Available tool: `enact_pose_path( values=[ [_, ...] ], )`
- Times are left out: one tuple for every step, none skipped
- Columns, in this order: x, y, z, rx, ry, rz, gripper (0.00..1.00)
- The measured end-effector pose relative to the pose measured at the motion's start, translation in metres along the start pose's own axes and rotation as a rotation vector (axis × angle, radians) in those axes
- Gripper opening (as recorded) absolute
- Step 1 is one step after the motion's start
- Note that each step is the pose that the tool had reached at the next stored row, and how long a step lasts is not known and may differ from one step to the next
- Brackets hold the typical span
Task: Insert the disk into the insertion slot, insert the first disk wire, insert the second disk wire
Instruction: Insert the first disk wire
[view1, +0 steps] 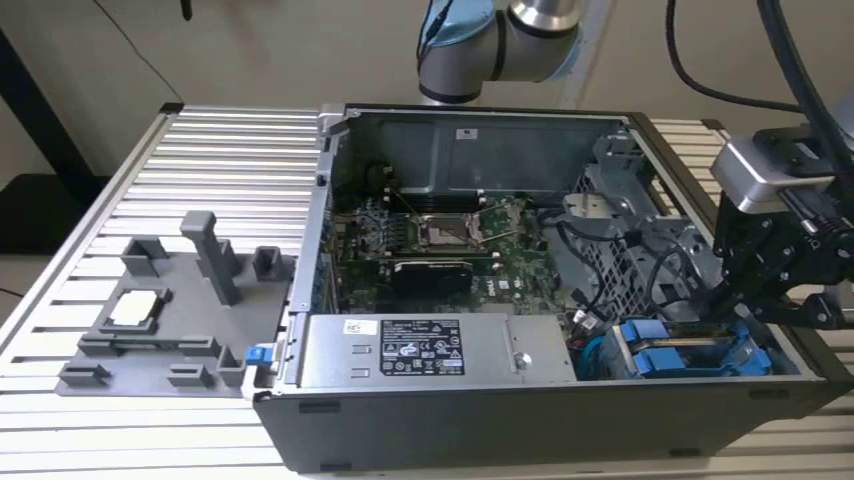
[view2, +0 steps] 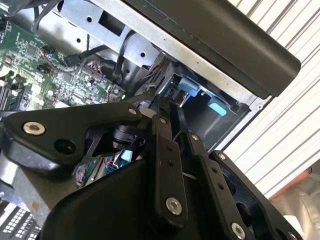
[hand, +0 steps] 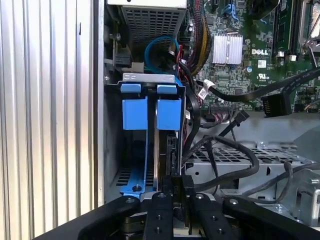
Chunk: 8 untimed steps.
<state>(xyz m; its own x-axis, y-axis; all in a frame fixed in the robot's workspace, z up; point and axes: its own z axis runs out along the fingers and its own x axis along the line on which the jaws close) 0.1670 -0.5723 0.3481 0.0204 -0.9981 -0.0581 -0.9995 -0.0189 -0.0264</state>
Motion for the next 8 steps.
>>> enact_pose_path(
  values=[
    [0.0,0.0,0.0005,0.0003,0.0002,0.0,0.19],
    [0.0001,0.0002,0.0011,0.0005,0.0003,0.0,0.19],
    [0.0001,0.0001,0.0017,0.0006,0.0003,0.0,0.19],
    [0.0001,0.0002,0.0024,0.0007,0.0001,0.0,0.19],
    [0.0002,0.0002,0.0032,0.0007,0.0002,0.0,0.19],
    [0.0002,0.0002,0.0039,0.0007,0.0002,0.0,0.19],
    [0.0003,0.0002,0.0045,0.0008,0.0002,0.0,0.19],
    [0.0003,0.0002,0.0051,0.001,0.0002,0.0,0.19]
  ],
)
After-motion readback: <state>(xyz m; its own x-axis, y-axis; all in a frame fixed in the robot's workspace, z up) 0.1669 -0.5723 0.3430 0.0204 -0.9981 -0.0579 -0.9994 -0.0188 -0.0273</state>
